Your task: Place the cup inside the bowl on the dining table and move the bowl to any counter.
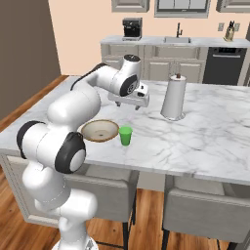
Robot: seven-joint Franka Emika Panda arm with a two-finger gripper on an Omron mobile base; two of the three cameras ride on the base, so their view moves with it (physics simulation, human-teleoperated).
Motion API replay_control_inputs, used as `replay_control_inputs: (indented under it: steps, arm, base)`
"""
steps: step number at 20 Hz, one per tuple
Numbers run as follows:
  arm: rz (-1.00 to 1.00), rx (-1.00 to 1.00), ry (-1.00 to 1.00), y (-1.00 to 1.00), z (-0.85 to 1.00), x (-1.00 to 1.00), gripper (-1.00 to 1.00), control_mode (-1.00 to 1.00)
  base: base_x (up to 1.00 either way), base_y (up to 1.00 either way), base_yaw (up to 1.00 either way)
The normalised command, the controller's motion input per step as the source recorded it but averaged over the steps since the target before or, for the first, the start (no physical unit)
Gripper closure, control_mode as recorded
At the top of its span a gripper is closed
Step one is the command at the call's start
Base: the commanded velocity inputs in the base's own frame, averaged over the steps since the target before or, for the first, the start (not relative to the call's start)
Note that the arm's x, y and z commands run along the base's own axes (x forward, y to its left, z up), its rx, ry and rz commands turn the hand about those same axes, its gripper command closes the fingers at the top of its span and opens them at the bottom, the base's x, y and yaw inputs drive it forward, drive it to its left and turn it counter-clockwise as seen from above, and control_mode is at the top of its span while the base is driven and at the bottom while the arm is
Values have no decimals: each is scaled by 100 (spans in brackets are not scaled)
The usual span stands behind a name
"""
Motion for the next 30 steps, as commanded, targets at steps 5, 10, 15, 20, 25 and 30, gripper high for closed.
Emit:
replay_control_inputs:
  steps: [5, 10, 15, 20, 25, 30]
  arm:
    - [0, 0, 0, 0, -1, 19, -100, -100]
    - [0, 0, 0, 0, -11, 12, -100, -100]
    - [0, 0, 0, 0, -22, 0, -100, -100]
    - [0, 0, 0, 0, -21, 0, -100, -100]
    - [0, 0, 0, 0, -18, 0, -100, -100]
    - [0, 0, 0, 0, -22, 1, -100, -100]
  base:
    - [0, 0, 0]
    - [0, 0, 0]
    - [0, 0, 0]
    - [0, 0, 0]
    - [0, 0, 0]
    - [0, 0, 0]
